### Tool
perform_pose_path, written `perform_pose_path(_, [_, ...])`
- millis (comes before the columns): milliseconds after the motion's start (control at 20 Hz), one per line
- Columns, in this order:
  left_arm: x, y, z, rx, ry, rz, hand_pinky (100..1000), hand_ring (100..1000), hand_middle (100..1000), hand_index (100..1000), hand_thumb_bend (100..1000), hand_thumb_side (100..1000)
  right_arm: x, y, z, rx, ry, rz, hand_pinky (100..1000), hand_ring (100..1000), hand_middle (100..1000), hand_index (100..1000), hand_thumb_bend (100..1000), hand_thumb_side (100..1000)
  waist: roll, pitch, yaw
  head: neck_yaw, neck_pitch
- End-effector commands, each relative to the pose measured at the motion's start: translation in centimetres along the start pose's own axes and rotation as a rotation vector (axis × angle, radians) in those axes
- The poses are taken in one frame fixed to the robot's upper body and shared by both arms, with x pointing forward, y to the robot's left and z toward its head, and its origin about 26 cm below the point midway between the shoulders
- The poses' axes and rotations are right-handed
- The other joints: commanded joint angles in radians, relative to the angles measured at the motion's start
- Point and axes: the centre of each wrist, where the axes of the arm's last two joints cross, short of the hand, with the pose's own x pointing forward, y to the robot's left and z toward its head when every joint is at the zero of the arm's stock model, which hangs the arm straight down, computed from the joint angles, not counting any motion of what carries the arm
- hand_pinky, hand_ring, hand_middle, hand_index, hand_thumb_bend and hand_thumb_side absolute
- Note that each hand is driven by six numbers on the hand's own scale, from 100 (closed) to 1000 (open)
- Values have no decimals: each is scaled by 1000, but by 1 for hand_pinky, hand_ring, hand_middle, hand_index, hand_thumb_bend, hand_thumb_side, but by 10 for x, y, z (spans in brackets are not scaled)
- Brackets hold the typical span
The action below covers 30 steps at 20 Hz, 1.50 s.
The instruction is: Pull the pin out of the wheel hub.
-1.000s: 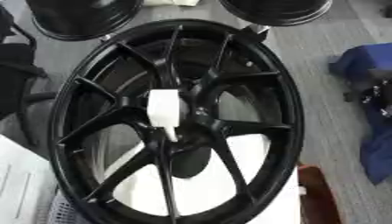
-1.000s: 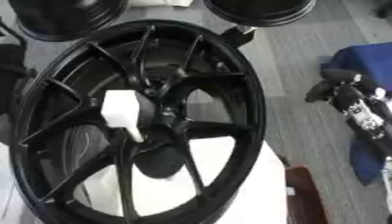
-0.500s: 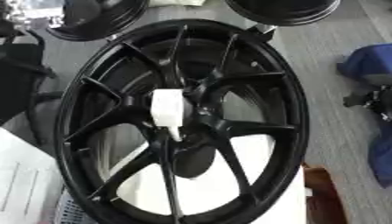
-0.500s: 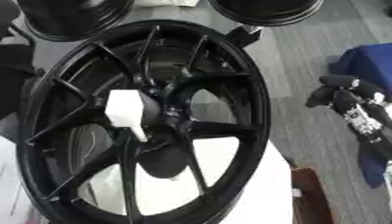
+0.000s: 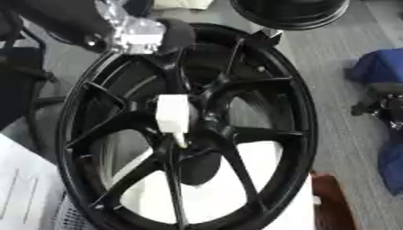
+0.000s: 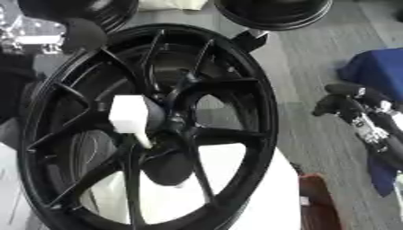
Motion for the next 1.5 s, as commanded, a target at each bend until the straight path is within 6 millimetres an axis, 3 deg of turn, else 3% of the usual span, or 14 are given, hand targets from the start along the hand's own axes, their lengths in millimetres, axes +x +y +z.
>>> perform_pose_path(50, [13, 2, 3, 9, 2, 6, 776, 755, 654, 801, 423, 624, 7, -3, -2, 15, -12, 31, 809, 656, 630, 804, 100, 572, -4, -29, 1, -2, -12])
perform_pose_path(250, [18, -1, 0, -26, -20, 32, 779, 765, 671, 815, 426, 638, 6, -3, -2, 18, -11, 31, 809, 656, 630, 804, 100, 573, -5, -29, 0, 2, -9])
perform_pose_path(300, [19, -2, -2, -38, -21, 37, 783, 772, 683, 820, 452, 594, 6, -3, -2, 19, -11, 31, 809, 656, 630, 804, 100, 570, -5, -29, -1, 4, -7])
perform_pose_path(350, [19, -4, -3, -55, -19, 39, 787, 780, 696, 827, 430, 636, 6, -3, -2, 19, -11, 30, 809, 656, 630, 804, 100, 573, -6, -29, -1, 5, -5])
perform_pose_path(450, [19, -6, -4, -95, -17, 40, 800, 795, 716, 836, 432, 627, 6, -3, -2, 21, -11, 30, 809, 656, 630, 804, 100, 573, -5, -29, -1, 8, 1])
perform_pose_path(650, [14, -9, -3, -159, 4, 29, 819, 814, 742, 843, 467, 603, 6, -2, -3, 24, -12, 29, 809, 655, 629, 804, 100, 574, -5, -26, -3, 7, 11])
perform_pose_path(950, [4, -16, -2, -232, 41, 17, 831, 817, 756, 847, 481, 492, 6, -2, -4, 28, -18, 28, 809, 654, 628, 804, 100, 575, -6, -20, -8, 10, 21])
perform_pose_path(1500, [-12, -29, -14, -326, 106, 52, 828, 817, 757, 848, 492, 487, 8, 0, -7, 33, -30, 26, 809, 654, 627, 805, 100, 576, -12, -7, -17, 27, 24])
